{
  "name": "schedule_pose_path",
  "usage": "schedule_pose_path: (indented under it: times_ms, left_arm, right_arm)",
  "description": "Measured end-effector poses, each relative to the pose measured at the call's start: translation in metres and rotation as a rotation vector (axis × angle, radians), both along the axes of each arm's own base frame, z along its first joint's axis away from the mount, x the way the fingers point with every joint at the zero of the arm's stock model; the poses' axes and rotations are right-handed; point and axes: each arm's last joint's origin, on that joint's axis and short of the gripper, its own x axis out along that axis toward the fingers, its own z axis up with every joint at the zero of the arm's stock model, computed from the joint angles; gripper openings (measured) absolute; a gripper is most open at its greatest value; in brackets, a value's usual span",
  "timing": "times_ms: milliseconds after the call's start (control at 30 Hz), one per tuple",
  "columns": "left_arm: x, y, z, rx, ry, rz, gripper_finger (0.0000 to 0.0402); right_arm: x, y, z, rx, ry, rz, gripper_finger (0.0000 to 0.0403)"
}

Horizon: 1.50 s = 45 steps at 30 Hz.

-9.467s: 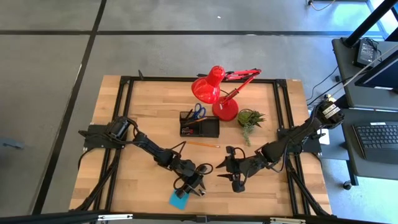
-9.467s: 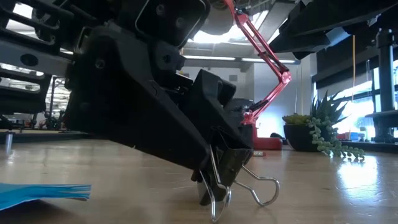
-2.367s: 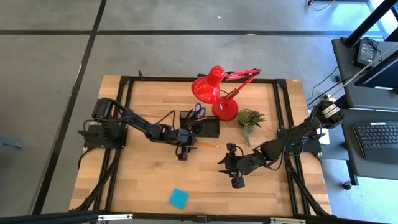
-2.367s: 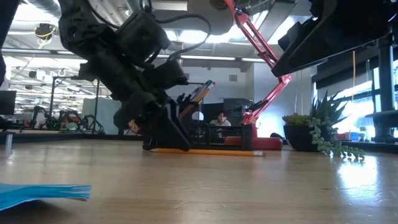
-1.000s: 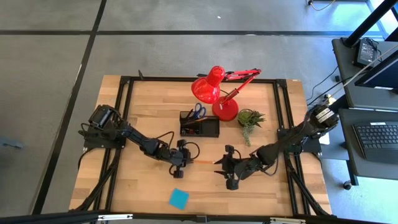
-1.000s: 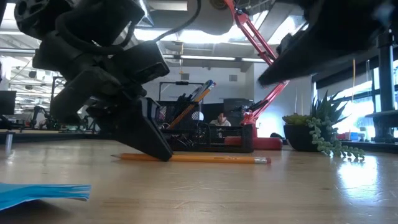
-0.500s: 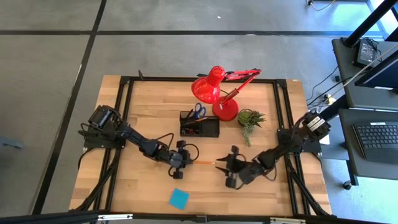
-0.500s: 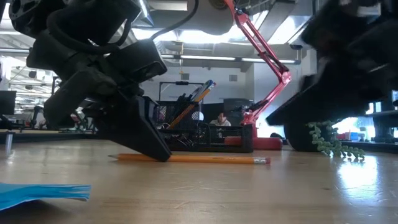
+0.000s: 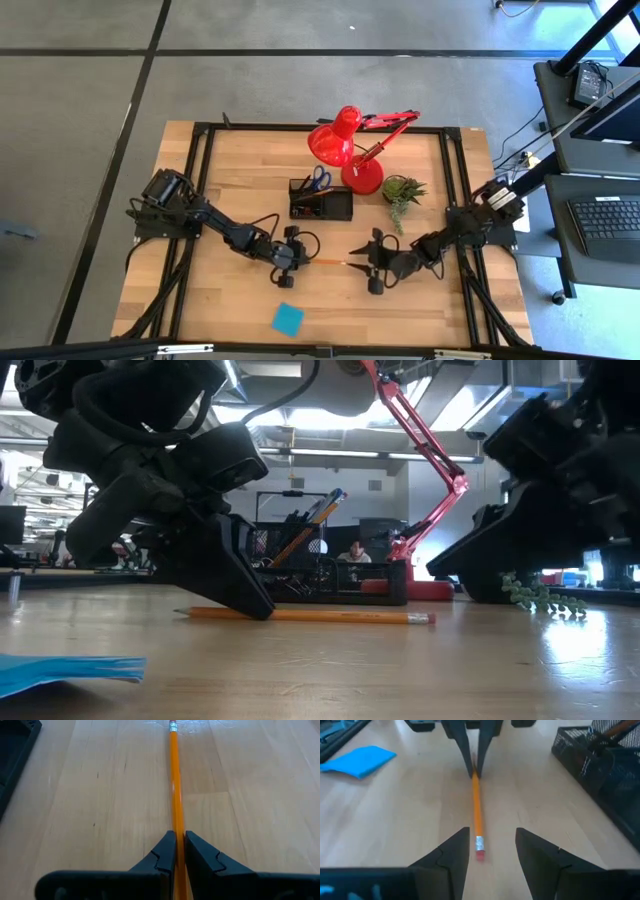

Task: Pick and place office supplies into organizer
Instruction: Put the orange pencil into the black desk organizer

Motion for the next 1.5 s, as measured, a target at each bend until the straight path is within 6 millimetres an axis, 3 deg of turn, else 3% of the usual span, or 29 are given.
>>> schedule_pose_path:
  times_ms: [200, 567, 1500]
  left_arm:
    - [0.000, 0.000, 0.000, 0.007, -0.001, -0.007, 0.0029]
    - [0.000, 0.000, 0.000, 0.008, -0.001, -0.005, 0.0029]
    - [0.000, 0.001, 0.000, 0.005, -0.001, 0.003, 0.0029]
  right_arm:
    - [0.004, -0.004, -0.009, 0.012, 0.022, -0.024, 0.0163]
    - [0.025, 0.006, -0.027, -0.029, 0.051, -0.016, 0.0163]
    - [0.022, 0.004, -0.033, -0.031, 0.093, -0.061, 0.0163]
